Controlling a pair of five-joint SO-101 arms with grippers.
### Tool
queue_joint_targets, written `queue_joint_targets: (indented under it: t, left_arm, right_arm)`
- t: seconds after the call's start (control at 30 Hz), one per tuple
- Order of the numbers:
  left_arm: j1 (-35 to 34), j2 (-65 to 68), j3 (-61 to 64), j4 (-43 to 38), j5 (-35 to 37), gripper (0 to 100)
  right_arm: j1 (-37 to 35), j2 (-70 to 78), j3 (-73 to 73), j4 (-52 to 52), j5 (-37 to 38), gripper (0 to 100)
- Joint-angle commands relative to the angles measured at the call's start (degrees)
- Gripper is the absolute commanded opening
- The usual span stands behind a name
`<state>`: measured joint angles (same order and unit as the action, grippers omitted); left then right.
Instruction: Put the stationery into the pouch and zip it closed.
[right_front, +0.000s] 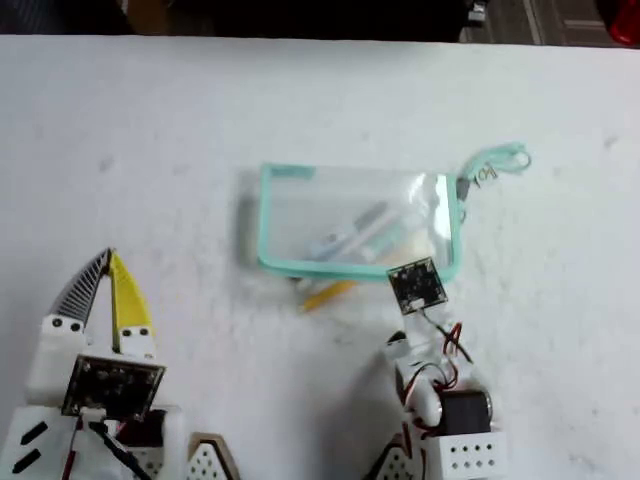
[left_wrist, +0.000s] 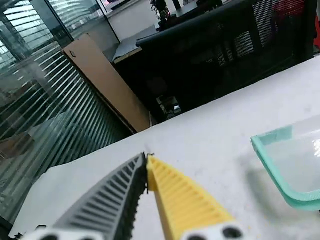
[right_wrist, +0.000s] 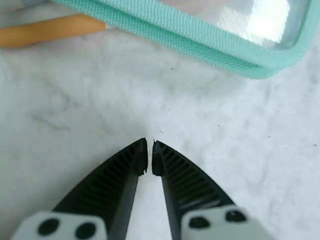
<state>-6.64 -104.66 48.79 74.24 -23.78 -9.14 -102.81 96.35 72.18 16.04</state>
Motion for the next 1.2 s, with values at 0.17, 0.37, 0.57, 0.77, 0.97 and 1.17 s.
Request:
queue_joint_targets:
  t: [0.17, 0.37, 0.57, 0.77, 0.97, 1.17]
  left_arm:
    - [0.57, 22.64, -3.52, -4.92, -1.58, 2]
    - [0.57, 40.92, -11.69, -5.27, 4.48, 2]
    - [3.91, 56.75, -17.76, -6.51, 9.41, 2]
    - [6.73, 67.38, -17.49, -14.95, 15.74, 2]
    - [6.81, 70.64, -8.26, -25.85, 18.73, 2]
    - [7.16, 70.46, 2.11, -35.87, 14.24, 2]
  right_arm:
    - [-0.04, -0.13, 0.53, 0.4, 0.44, 1.7]
    - [-0.04, -0.13, 0.53, 0.4, 0.44, 1.7]
    - [-0.04, -0.13, 0.53, 0.4, 0.44, 1.7]
    - [-0.22, -0.13, 0.53, 0.4, 0.44, 1.7]
    - [-0.22, -0.13, 0.53, 0.4, 0.44, 1.7]
    - [-0.31, -0.13, 0.53, 0.4, 0.44, 1.7]
